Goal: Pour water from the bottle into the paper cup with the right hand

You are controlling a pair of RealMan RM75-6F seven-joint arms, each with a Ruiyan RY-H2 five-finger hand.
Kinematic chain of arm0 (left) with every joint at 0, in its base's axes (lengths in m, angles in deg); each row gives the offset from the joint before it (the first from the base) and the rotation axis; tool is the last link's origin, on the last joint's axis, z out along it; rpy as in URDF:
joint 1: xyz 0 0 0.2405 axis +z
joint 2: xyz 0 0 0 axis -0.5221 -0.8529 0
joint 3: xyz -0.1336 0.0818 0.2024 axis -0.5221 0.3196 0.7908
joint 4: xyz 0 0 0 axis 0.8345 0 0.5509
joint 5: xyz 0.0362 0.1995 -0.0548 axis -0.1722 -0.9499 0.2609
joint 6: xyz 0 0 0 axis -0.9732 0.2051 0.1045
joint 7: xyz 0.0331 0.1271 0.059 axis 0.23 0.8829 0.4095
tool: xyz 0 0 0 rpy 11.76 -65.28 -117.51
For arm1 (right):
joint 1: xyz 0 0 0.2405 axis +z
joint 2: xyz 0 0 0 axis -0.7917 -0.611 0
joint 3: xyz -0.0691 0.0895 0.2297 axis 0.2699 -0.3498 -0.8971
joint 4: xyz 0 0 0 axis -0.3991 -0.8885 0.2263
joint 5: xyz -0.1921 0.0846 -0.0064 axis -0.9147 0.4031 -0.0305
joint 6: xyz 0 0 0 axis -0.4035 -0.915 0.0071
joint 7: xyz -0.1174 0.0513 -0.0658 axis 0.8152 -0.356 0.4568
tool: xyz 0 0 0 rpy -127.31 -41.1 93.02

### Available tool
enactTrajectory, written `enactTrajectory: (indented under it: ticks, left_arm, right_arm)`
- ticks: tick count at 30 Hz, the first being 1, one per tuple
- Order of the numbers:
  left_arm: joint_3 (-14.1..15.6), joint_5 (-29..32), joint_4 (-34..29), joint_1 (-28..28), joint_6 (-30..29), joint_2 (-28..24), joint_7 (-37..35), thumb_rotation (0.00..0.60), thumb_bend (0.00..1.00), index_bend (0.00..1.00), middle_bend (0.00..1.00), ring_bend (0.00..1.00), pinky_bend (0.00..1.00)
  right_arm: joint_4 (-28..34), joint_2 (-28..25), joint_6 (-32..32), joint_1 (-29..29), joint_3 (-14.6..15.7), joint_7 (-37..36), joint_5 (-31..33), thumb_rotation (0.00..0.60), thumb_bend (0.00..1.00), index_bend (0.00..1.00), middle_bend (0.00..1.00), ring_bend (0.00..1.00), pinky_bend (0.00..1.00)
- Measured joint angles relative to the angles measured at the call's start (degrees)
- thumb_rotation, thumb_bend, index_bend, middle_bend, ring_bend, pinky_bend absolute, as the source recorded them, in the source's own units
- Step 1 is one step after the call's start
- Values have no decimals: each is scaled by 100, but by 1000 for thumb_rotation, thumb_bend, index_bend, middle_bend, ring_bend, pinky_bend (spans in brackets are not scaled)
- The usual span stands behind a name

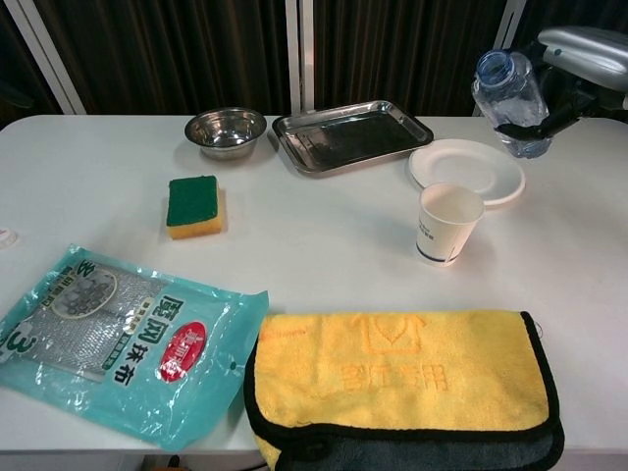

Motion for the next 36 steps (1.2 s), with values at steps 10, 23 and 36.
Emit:
enactTrajectory:
  ticks: [10,23,36]
  left_arm:
    - [18,-18,-48,-43,92,28,102,593,132,186,171,124,166]
    - [51,29,-134,-64,239,55,262,593,133,187,171,125,166]
    - [19,140,-55,-117,385,83,236,592,132,186,171,125,166]
  right_arm:
    - [1116,-439,635,-557,-379,-2455,1042,600,583,792,546,413,456]
    - [221,-179,689,-969,-54,-3653,483,600,583,792,545,414,456]
    - [-1646,987,361,-933,149,-4293,-11,600,543,773,527,414,437]
